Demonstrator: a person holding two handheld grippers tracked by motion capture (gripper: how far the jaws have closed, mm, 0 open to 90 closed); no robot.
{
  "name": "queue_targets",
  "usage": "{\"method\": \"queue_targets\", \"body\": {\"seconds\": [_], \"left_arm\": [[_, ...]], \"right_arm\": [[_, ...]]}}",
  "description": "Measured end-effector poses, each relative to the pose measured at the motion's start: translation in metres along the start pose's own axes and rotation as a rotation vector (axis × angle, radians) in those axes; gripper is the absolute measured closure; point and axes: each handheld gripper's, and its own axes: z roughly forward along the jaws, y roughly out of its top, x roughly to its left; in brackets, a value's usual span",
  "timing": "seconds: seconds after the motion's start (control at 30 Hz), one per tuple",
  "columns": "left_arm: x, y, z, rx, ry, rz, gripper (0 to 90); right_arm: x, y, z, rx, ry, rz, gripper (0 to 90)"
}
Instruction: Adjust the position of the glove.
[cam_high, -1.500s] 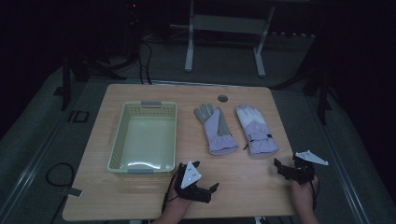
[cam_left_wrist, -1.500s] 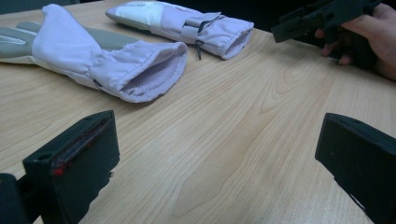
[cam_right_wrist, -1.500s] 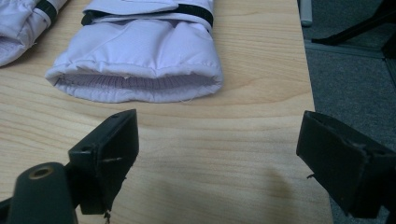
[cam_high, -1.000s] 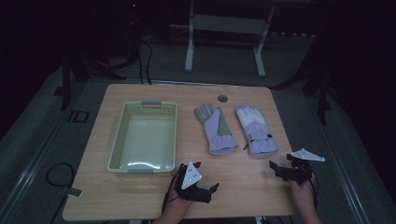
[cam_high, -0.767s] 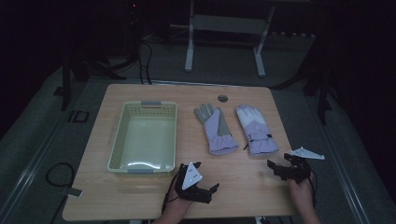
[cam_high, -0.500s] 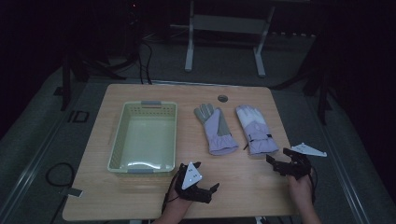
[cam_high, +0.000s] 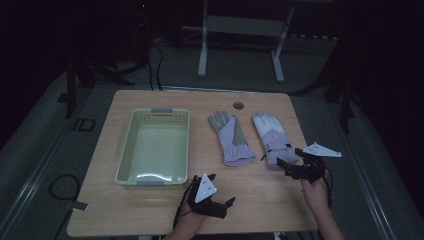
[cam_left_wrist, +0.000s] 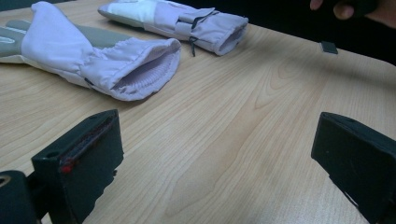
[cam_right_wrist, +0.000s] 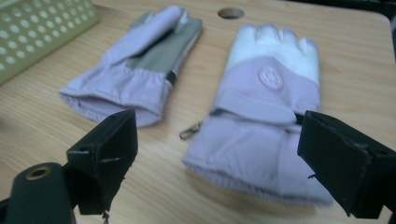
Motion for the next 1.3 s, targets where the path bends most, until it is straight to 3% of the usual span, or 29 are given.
{"method": "queue_targets", "body": {"seconds": [0.4,0.47,0.67,0.7,0.83,0.87,0.93,1.13,1.3], "left_arm": [[-0.001,0.0,0.0,-0.003,0.0,0.007,2.4],[0.0,0.0,0.0,-0.003,-0.006,0.003,2.4],[-0.001,0.0,0.0,-0.004,-0.017,0.007,1.6],[-0.002,0.0,0.0,-0.002,-0.011,0.012,1.6],[-0.004,0.0,0.0,0.002,-0.004,0.022,1.0],[-0.004,0.0,0.001,0.003,-0.006,0.022,1.0],[-0.004,0.0,0.001,0.006,-0.003,0.024,0.9],[-0.004,0.0,0.001,0.008,-0.008,0.016,1.0],[-0.004,0.001,0.001,0.015,-0.005,0.019,1.0]], "right_arm": [[0.016,0.033,0.013,-0.004,0.026,-0.075,11.8],[0.019,0.038,0.015,0.014,0.037,-0.069,11.8],[0.025,0.048,0.02,-0.018,0.081,-0.045,13.8],[0.028,0.051,0.024,-0.005,0.096,-0.024,13.7],[0.033,0.053,0.033,-0.003,0.077,-0.02,12.6],[0.035,0.054,0.035,-0.001,0.106,-0.036,11.6],[0.04,0.056,0.039,0.003,0.086,-0.056,12.0],[0.049,0.065,0.055,-0.009,0.123,-0.07,13.1],[0.057,0.072,0.077,0.024,0.143,-0.07,18.9]]}}
